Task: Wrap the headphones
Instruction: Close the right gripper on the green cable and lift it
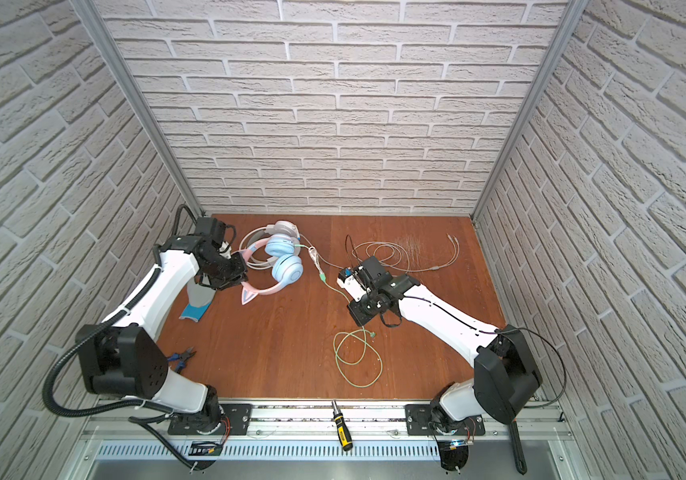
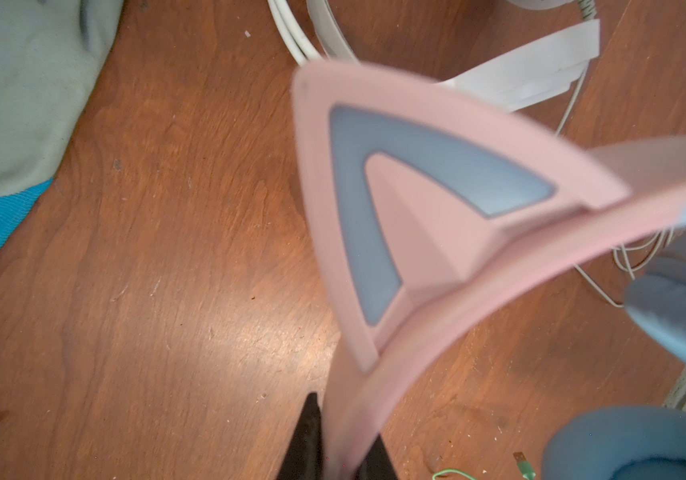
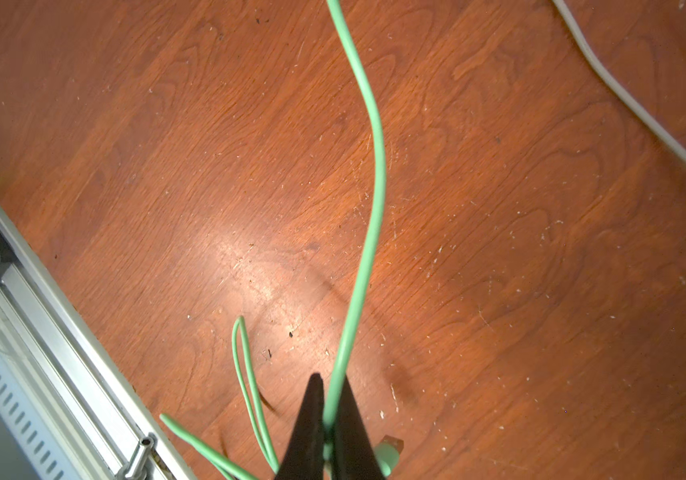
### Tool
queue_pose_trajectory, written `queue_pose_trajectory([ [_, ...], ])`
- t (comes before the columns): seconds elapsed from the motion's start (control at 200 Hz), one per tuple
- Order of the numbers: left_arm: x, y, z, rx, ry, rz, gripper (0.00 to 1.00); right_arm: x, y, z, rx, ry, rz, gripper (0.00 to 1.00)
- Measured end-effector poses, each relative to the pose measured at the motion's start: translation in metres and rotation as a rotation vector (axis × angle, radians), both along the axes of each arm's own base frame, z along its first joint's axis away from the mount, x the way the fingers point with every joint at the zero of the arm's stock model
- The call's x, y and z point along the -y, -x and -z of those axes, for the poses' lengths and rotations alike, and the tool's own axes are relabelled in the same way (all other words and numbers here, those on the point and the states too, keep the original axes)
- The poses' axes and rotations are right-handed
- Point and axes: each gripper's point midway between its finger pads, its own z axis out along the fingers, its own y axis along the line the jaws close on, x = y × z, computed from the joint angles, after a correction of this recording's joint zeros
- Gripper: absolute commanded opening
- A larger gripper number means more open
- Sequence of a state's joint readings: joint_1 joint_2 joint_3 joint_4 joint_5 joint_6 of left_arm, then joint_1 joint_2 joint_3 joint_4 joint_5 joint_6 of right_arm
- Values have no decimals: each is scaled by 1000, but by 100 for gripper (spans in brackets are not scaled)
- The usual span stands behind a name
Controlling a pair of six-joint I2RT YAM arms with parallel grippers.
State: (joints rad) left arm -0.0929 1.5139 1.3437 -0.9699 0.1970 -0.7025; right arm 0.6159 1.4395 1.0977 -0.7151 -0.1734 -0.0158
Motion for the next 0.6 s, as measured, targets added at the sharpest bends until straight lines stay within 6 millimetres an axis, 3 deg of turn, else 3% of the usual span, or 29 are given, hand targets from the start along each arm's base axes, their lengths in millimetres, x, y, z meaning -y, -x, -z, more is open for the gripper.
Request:
queue_pose_trajectory([
  [0.335,21,-5,17,-46,-12,31,0,-22,32,-13,75,120,-282,6],
  [0.6,35,-11,17,-46,-24,66,0,-25,21,-12,120,206,-358,6],
])
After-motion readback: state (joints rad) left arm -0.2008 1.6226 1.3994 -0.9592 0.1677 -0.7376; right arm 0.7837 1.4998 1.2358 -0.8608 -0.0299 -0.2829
